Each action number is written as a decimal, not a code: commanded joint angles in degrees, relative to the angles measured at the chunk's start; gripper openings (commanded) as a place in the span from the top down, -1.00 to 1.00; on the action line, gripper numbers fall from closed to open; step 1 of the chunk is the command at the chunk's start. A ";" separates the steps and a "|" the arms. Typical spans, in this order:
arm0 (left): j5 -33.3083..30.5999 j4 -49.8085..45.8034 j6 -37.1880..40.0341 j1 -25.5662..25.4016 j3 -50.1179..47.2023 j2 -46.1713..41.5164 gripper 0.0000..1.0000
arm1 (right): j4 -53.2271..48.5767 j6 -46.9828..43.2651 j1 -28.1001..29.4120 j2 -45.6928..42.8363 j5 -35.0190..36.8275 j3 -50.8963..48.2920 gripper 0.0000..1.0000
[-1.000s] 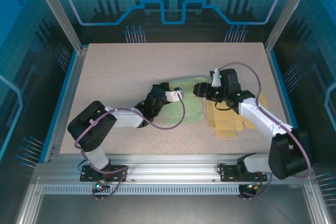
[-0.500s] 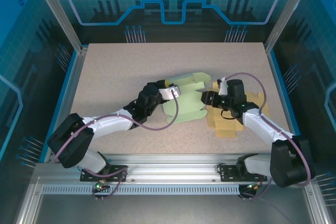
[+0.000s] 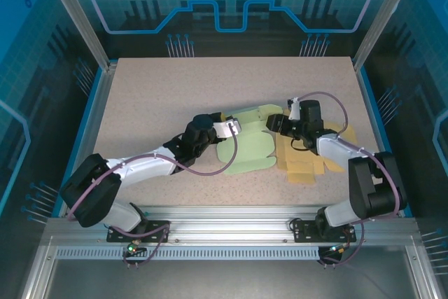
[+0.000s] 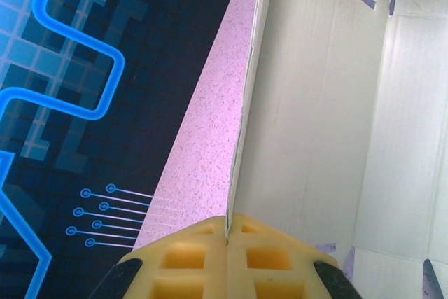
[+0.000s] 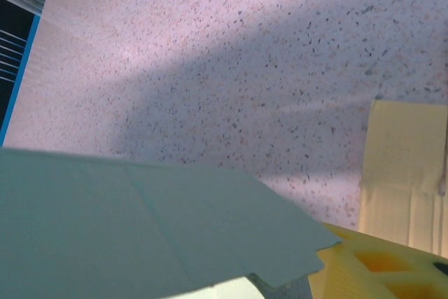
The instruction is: Fold the paper box
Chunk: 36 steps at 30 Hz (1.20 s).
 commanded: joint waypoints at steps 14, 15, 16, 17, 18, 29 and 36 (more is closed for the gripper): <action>-0.14 2.35 -1.36 -0.49 0.27 -0.80 1.00 | 2.43 1.16 -0.74 6.26 -4.55 4.23 -0.16; -0.49 2.49 -1.31 -0.49 0.50 -0.25 1.00 | 2.92 1.55 -0.70 6.62 -5.11 4.31 -0.16; -0.66 2.59 -1.23 -0.47 0.68 0.14 1.00 | 3.17 1.84 -0.70 6.83 -5.47 4.30 -0.15; -0.76 2.76 -1.09 -0.45 0.82 0.63 1.00 | 3.41 2.14 -0.62 7.02 -5.86 4.32 -0.14; -0.98 2.86 -1.00 -0.49 1.03 1.14 1.00 | 3.76 2.50 -0.61 7.20 -6.28 4.26 -0.09; -4.11 3.76 0.23 -0.61 3.76 6.17 1.00 | 5.12 4.76 0.53 6.05 -6.85 2.98 0.33; -5.50 3.98 0.80 -2.02 5.12 8.66 1.00 | 6.10 6.99 1.79 8.27 -6.67 3.44 0.37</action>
